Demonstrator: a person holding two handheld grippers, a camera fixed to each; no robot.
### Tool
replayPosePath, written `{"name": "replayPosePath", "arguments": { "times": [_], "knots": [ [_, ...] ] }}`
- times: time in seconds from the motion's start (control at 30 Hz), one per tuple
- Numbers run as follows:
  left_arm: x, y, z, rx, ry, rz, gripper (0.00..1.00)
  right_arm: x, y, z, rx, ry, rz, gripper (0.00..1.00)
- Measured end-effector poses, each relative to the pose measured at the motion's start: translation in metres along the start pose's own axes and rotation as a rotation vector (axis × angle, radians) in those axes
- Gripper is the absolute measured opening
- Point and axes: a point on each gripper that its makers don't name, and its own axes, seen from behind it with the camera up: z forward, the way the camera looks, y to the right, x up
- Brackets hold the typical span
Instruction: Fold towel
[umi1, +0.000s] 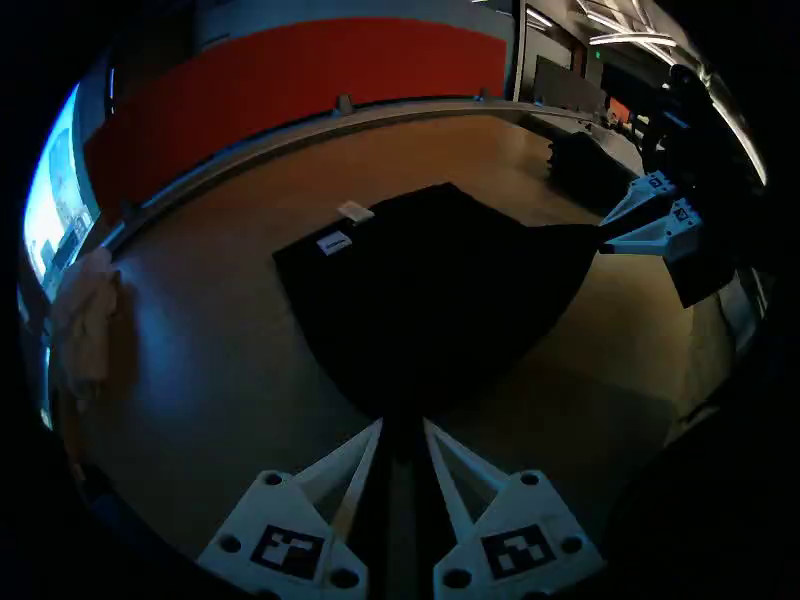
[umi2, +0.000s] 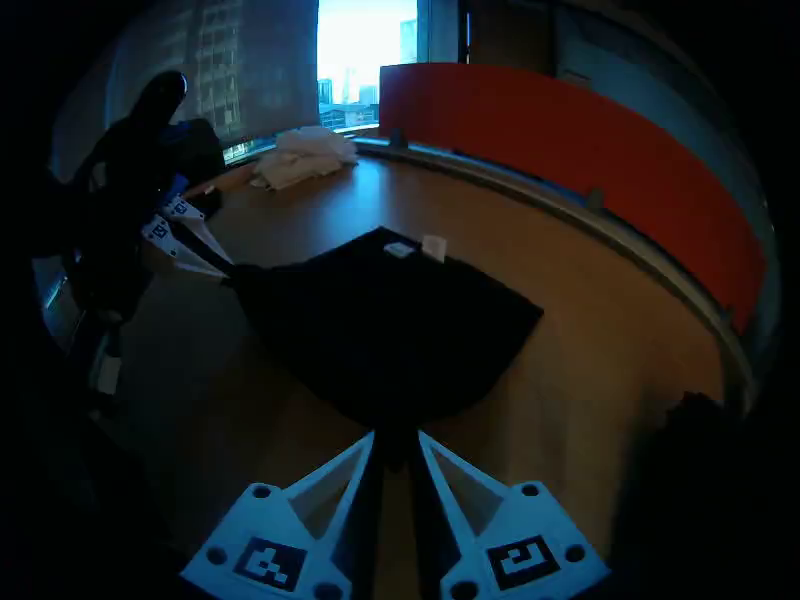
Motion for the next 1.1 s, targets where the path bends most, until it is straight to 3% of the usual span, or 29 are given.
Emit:
{"name": "replayPosePath", "arguments": {
  "times": [0.67, 1.1],
  "knots": [
    [0.021, 0.015, -0.052, -0.003, 0.032, -0.025, 0.12, 0.024, -0.014, -0.049, 0.010, 0.028, -0.021, 0.16],
    [0.027, 0.025, -0.071, -0.017, 0.041, -0.025, 0.12, 0.029, -0.021, -0.072, 0.020, 0.034, -0.032, 0.15]
  ]
}}
